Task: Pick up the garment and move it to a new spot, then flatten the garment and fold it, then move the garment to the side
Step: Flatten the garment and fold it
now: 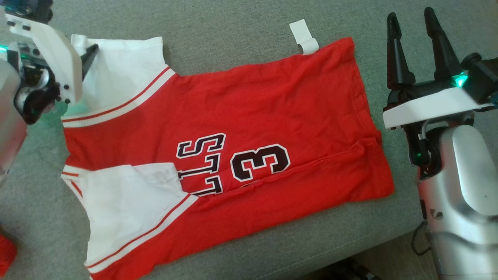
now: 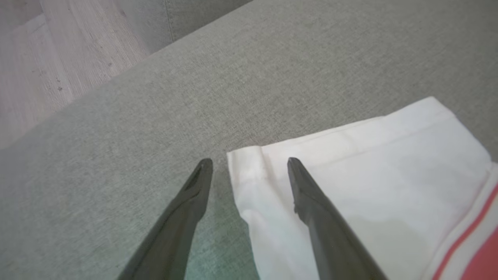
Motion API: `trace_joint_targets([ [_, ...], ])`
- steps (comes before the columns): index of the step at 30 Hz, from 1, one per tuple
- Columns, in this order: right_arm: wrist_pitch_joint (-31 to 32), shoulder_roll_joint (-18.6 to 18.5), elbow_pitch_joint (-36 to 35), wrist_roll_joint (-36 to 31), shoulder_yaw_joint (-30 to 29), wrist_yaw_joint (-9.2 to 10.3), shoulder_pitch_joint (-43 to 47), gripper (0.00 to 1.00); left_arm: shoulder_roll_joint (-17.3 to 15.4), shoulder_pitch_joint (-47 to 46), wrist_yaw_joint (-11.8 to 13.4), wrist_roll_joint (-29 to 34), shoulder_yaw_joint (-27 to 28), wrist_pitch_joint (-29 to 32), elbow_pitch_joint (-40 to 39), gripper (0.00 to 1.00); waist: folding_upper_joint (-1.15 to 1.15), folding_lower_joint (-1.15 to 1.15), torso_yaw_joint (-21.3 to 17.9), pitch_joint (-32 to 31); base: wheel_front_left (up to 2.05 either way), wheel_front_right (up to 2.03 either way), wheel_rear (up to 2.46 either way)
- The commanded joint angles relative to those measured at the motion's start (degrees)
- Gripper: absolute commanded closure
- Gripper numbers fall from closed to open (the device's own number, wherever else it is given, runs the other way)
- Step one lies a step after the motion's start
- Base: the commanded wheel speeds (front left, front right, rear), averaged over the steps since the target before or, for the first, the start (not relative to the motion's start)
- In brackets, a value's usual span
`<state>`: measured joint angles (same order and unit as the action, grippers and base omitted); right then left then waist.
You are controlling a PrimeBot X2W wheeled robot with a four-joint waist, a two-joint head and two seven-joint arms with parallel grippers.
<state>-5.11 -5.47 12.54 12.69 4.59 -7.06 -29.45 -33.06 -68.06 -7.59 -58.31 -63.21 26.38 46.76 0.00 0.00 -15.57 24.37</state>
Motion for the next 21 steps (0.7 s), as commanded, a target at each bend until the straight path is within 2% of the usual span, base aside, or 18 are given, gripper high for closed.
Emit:
trace_joint_targets([
  [1, -0.46, 0.05, -1.62, 0.49, 0.95, -0.43, -1.24, 0.0, -2.72, -3.65, 0.1, -1.18, 0.72, 0.91, -1.47, 0.0, 0.0, 0.0, -0.19, 0.21, 0.0, 0.0, 0.0],
  [10, -0.64, 0.14, -1.52, 0.51, 1.32, -0.43, -1.39, 0.0, -2.8, -4.7, 0.1, -2.47, -2.37, 2.21, 0.56, 0.0, 0.0, 0.0, -0.81, 1.05, 0.0, 0.0, 0.0],
  [11, -0.64, 0.13, -1.48, 0.5, 1.32, -0.43, -1.4, 0.0, -2.75, -4.74, 0.1, -2.61, -2.9, 2.7, 0.57, 0.1, 0.0, 0.0, -0.82, 1.07, 0.0, 0.0, 0.0],
  [12, -0.67, 0.07, -1.29, 0.44, 1.27, -0.43, -1.39, 0.0, -2.58, -4.58, 0.1, -3.72, -3.34, 3.46, 0.55, 1.0, 0.0, 0.0, -0.72, 0.88, 0.0, 0.0, 0.0],
  [15, -0.49, -0.24, -0.78, 0.29, 1.07, -0.43, -1.28, 0.0, -1.98, -4.3, 0.1, -5.45, -3.58, 3.29, -0.04, 1.0, 0.0, 0.0, -0.07, -0.01, 0.0, 0.0, 0.0],
  [21, 3.26, -3.1, 1.79, 0.11, 0.75, -0.43, -1.82, 0.0, -0.4, -4.33, 0.1, -5.47, -4.79, -2.38, -2.07, 1.0, 0.0, 0.0, 3.19, -2.62, 0.0, 0.0, 0.0],
])
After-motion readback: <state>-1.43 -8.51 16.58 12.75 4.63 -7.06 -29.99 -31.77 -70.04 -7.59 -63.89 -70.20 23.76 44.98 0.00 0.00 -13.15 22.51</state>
